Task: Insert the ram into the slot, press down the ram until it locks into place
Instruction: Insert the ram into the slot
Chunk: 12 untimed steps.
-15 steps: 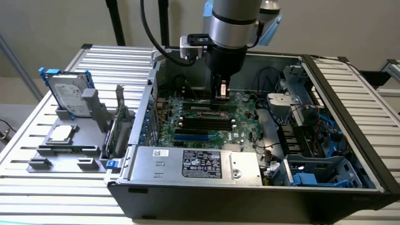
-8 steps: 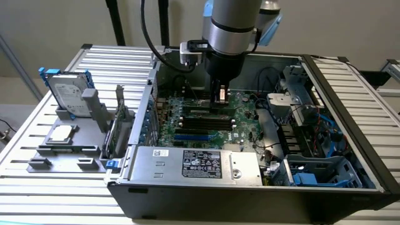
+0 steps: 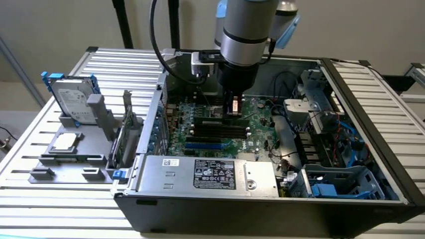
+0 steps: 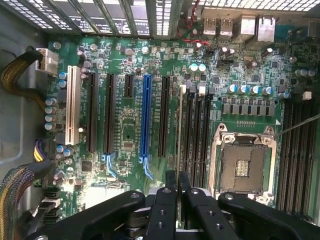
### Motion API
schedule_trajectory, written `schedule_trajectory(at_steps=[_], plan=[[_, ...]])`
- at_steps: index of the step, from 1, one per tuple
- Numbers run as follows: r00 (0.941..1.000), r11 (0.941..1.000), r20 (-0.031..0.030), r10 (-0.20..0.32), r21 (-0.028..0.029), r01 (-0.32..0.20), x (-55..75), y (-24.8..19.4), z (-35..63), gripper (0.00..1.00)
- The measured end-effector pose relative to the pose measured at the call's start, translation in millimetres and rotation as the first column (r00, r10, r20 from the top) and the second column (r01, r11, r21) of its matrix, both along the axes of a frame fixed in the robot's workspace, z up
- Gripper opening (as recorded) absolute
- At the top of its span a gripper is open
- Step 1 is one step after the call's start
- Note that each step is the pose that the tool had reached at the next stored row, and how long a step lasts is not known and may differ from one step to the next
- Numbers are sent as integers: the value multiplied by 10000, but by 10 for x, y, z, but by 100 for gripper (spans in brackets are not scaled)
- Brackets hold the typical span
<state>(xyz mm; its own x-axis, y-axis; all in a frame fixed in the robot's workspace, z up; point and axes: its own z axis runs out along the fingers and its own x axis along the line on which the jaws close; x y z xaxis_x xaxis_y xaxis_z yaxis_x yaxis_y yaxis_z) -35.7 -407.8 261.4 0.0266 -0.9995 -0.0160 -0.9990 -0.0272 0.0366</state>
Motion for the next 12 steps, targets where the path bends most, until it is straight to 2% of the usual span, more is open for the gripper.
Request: schedule_trajectory(at_steps=[5, 12], plan=[[10000, 10000, 19, 1, 0, -1, 1, 0, -82, 13], [10000, 10000, 75, 0, 0, 0, 2, 4, -119, 13]])
